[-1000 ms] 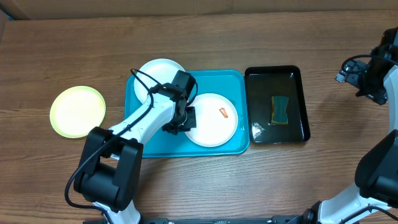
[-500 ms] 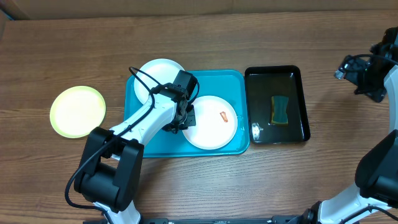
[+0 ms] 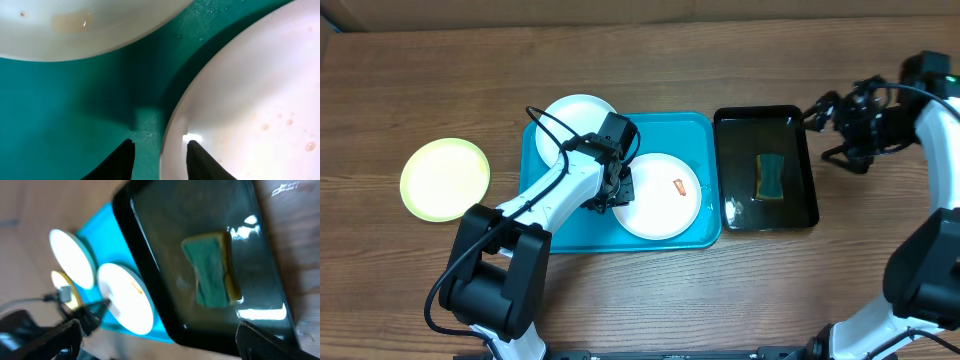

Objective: Clean dirty plates on tray and stack at the side
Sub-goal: 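Reach the right gripper into the black tray and grasp the sponge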

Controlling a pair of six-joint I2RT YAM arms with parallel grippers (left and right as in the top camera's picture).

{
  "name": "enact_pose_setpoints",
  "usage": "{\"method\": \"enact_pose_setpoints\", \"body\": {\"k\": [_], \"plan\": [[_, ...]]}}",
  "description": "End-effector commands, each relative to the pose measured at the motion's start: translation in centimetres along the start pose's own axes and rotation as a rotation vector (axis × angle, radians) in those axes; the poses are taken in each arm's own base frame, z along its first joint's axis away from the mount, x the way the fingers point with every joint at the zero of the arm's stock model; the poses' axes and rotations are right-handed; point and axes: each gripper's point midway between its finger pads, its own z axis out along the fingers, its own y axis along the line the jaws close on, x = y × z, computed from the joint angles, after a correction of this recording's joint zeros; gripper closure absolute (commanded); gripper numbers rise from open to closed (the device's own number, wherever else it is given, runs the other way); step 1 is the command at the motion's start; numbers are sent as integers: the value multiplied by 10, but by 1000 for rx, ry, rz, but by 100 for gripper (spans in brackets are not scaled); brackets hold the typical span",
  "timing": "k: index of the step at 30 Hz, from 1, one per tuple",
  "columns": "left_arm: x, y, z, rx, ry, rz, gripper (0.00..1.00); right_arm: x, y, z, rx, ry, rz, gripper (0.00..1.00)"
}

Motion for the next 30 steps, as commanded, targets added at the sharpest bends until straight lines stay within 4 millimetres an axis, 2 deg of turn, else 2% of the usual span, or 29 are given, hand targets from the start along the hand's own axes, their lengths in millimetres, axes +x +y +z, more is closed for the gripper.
{"method": "enact_pose_setpoints", "body": {"k": [1,4,8,12,16,22,28,29,30], "plan": [[-2,0,-7,0,-23,-11,63,10,-5,3,198,-2,-93,0],[-2,0,-7,-1,-23,-10,62,19,-22,12,426,14,-156,0],[-2,0,-7,-1,-23,-11,60,30,-24,34,553,30,-233,0],[-1,1,-7,-4,-17,-10,60,39,-26,62,580,37,-280,0],[1,2,-7,-7,-12,-10,60,41,-42,85,618,10,-282,0],[1,2,-7,-8,-10,-10,61,34,-58,112,591,-51,-305,2],[1,2,-7,-8,-10,-10,61,34,-66,124,572,-75,-314,32],[1,2,-7,-8,-11,-10,61,37,-66,126,563,-61,-311,48],[0,2,-7,-8,-12,-10,61,40,-65,126,552,-50,-308,67]]}}
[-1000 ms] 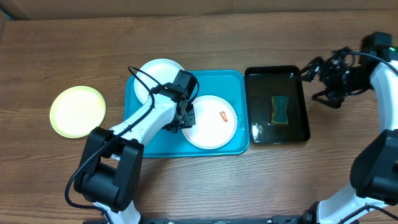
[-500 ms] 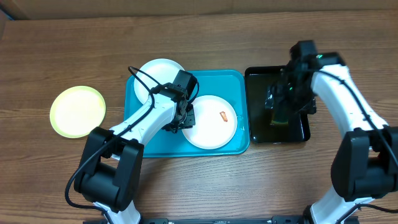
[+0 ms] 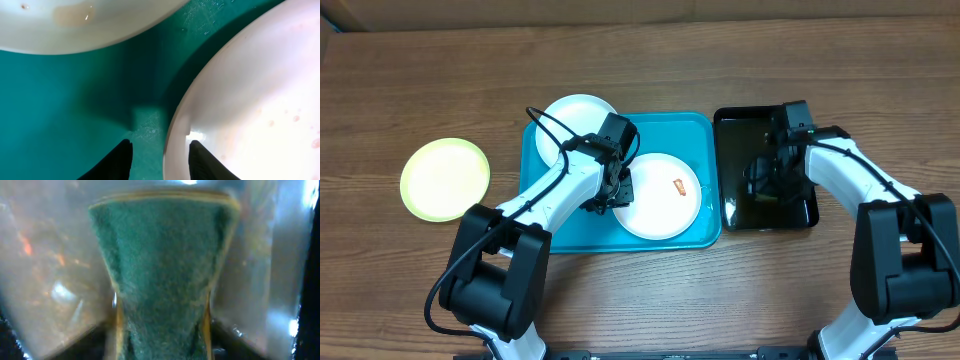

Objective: Clean dirty plates on tray and stack at the side
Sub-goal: 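Reach the right gripper into the black tray and grasp the sponge, then lift the sponge with the right gripper out of the black tray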

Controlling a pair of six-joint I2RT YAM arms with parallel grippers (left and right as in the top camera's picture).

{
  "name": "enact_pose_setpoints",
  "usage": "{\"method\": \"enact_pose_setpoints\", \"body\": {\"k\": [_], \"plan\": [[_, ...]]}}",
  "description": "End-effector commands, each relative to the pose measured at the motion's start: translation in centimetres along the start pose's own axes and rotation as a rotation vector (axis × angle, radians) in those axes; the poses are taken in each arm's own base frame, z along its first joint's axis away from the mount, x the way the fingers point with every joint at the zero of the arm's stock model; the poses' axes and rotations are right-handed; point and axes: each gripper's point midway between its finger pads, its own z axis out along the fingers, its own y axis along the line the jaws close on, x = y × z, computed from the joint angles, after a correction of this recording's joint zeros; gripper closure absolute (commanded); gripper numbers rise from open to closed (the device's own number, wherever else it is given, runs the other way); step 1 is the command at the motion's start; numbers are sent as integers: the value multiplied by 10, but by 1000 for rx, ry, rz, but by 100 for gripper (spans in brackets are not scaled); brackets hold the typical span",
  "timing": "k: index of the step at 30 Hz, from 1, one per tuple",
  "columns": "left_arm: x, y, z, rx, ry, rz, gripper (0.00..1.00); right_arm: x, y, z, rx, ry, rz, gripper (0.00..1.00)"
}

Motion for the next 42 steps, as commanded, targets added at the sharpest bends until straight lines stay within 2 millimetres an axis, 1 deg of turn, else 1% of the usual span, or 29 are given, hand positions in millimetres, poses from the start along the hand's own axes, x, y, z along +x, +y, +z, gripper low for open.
{"method": "enact_pose_setpoints", "body": {"k": [1,2,3,5,6,8,9,11,12,13,14,16,18,24,25,26,27,28,29,30,31,32,33,35,36,37,40,41,42], "plan": [[-2,0,-7,1,-24,-11,61,2,5,-7,-32,-6,4,81],[-3,0,-7,1,-25,-11,61,3,8,-7,-46,2,1,91],[-2,0,-7,0,-24,-11,61,4,10,-7,-61,7,1,96],[-2,0,-7,0,-22,-10,60,3,17,-10,-101,12,0,96],[-2,1,-6,-1,-21,-10,60,1,21,-12,-117,8,-1,94],[-1,1,-6,-3,-18,-10,60,-6,24,-19,-130,-6,-3,69],[-1,1,-7,-4,-17,-9,60,-10,25,-21,-132,-16,-4,60],[0,1,-7,-4,-16,-10,60,-20,25,-25,-124,-50,-12,38],[-1,1,-7,-4,-17,-10,60,-25,24,-26,-116,-73,-22,24],[-1,1,-7,-4,-17,-10,60,-28,22,-26,-107,-86,-33,13],[-1,1,-7,-5,-17,-10,60,-32,18,-25,-80,-103,-38,8],[0,1,-7,-4,-16,-10,60,-36,10,-23,-35,-125,-35,8],[-1,1,-7,-5,-17,-10,60,-37,9,-19,-29,-135,-35,8],[0,1,-6,-4,-16,-11,60,-25,5,2,-31,-142,-35,8],[-1,1,-7,-4,-17,-11,60,-25,5,7,-34,-154,-35,8],[0,1,-6,-4,-16,-10,60,-25,6,9,-39,-162,-36,14],[0,1,-7,-4,-16,-10,60,-25,6,11,-45,-168,-37,31],[0,2,-6,-5,-15,-10,60,-25,7,11,-50,-170,-37,55],[0,2,-7,-6,-15,-10,60,-26,8,11,-55,-172,-38,83],[0,2,-7,-7,-13,-10,60,-26,10,10,-65,-173,-39,95],[0,2,-7,-7,-13,-10,60,-27,12,10,-78,-175,-40,96],[0,2,-7,-6,-13,-10,60,-28,14,10,-87,-178,-41,94],[0,2,-7,-7,-13,-10,60,-28,15,10,-96,-181,-42,71],[0,2,-7,-6,-13,-10,59,-31,18,9,-109,-193,-44,18],[1,1,-6,-7,-12,-8,59,-33,18,8,-111,-200,-45,6],[1,2,-6,-7,-11,-8,59,-35,19,8,-113,-210,-45,0],[2,1,-6,-9,-11,-5,59,-44,21,6,-121,-245,-48,0],[1,1,-6,-9,-12,-5,59,-46,22,5,-123,-255,-49,2],[1,1,-6,-9,-14,-5,59,-48,22,4,-125,-264,-50,6]]}}
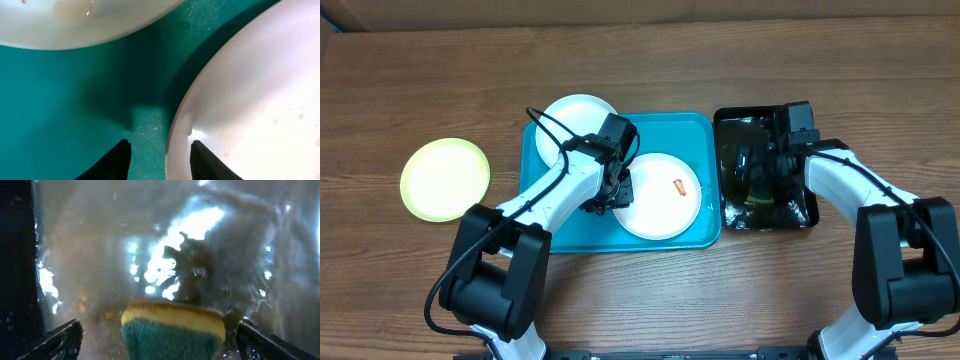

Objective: Clean dirty plates on tray and stack at the side
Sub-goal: 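Lift the sponge with the right gripper out of the black tray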

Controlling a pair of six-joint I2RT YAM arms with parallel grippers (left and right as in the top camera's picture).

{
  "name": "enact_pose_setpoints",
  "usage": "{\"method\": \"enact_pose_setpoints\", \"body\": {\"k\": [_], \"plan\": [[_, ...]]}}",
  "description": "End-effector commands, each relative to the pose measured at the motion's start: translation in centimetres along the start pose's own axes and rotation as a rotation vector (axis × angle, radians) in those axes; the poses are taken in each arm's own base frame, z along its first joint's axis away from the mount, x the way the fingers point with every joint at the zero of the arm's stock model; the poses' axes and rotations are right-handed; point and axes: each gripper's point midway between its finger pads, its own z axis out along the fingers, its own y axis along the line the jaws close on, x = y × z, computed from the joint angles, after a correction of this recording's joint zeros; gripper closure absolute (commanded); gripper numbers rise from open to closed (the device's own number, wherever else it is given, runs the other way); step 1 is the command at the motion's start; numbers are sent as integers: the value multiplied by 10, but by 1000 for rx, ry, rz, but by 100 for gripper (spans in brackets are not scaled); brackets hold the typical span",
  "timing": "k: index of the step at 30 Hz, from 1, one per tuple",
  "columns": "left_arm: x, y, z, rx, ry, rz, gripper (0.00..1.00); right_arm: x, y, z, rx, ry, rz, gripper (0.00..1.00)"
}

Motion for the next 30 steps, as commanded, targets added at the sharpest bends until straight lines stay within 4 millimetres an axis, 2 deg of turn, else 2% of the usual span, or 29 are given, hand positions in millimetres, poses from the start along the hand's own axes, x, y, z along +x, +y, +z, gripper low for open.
{"method": "enact_pose_setpoints", "body": {"k": [1,2,3,4,5,7,9,14,18,21,24,25,26,28,29,30], "plan": [[-1,0,-6,-5,-22,-6,59,4,1,3,-14,5,7,13],[-1,0,-6,-5,-22,-6,59,4,1,3,-14,4,6,31],[-1,0,-6,-6,-21,-6,59,4,1,3,-14,4,6,63],[-1,0,-6,-6,-21,-6,59,4,1,3,-14,3,6,87],[-1,1,-6,-6,-21,-6,59,4,1,3,-14,3,6,96],[-1,0,-6,-6,-21,-6,59,3,1,3,-15,-1,6,96],[-1,0,-6,-6,-22,-5,58,-2,3,2,-20,-16,4,35],[0,2,-6,-13,-18,-2,56,-10,10,-24,-36,26,8,1],[3,4,-5,-19,-9,5,59,9,8,-40,-15,121,20,0],[6,5,-1,-19,-6,5,62,22,7,-40,-15,174,45,0],[8,6,5,-16,-10,5,62,30,7,-39,-17,203,48,0],[9,7,8,-16,-11,4,61,31,6,-38,-14,205,48,3],[10,7,9,-14,-14,3,61,32,6,-37,-13,202,48,20],[10,7,12,-10,-20,1,62,30,6,-34,-17,189,47,47],[9,6,12,-7,-24,0,62,30,6,-32,-18,180,46,57],[9,5,12,-2,-26,0,62,29,6,-31,-20,173,45,57]]}}
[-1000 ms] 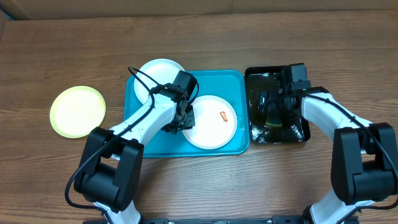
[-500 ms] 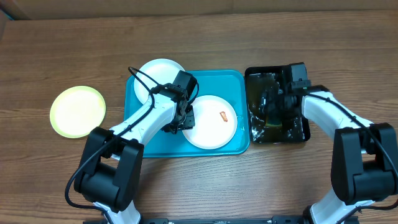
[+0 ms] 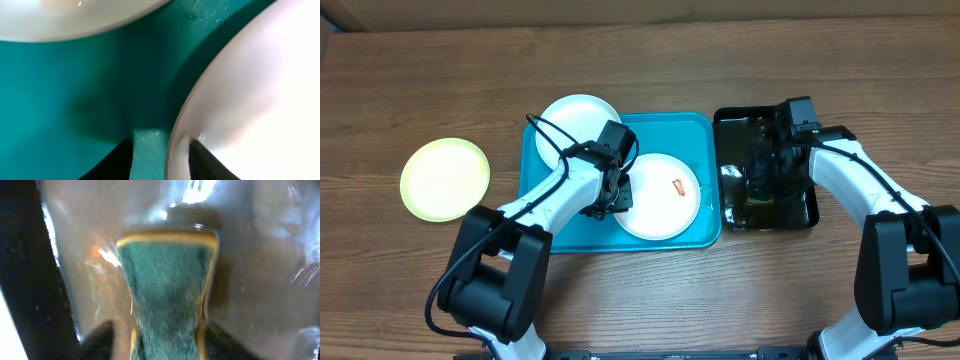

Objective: Clean dirty plates on tray and stack at the side
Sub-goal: 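Lift the sponge with the right gripper out of the black tray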

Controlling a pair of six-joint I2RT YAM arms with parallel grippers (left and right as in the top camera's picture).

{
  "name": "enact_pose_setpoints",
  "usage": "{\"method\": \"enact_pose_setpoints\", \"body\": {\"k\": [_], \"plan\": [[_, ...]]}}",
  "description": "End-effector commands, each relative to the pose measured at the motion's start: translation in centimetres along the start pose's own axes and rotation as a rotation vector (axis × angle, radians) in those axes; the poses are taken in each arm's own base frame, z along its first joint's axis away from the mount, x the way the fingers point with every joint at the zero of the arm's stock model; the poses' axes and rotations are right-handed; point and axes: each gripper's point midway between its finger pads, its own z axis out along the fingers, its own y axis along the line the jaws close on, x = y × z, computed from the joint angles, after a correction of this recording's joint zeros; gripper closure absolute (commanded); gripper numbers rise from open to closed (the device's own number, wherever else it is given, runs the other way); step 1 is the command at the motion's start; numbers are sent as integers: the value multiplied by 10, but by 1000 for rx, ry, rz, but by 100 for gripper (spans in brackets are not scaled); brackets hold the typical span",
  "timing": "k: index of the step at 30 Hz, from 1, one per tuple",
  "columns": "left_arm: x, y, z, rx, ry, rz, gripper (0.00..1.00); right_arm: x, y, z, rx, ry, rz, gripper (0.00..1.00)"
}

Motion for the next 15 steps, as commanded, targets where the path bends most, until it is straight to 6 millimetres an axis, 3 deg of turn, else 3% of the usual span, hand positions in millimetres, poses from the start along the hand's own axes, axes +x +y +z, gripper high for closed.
{"method": "enact_pose_setpoints", "body": {"k": [1,2,4,7,11,15], "plan": [[4,2,1,-11,-9,1,64,-2,1,-1,-12,-30,4,55],[3,2,1,-8,-9,1,66,-1,0,1,-13,-31,4,51],[3,2,1,-8,-10,1,68,0,0,4,-15,-37,3,32],[3,2,1,-8,-10,0,68,2,-1,8,-16,-41,3,28],[3,2,1,-8,-10,1,65,6,-3,10,-13,-30,4,31],[3,2,1,-8,-10,0,65,12,-5,15,-11,-22,5,45]]}}
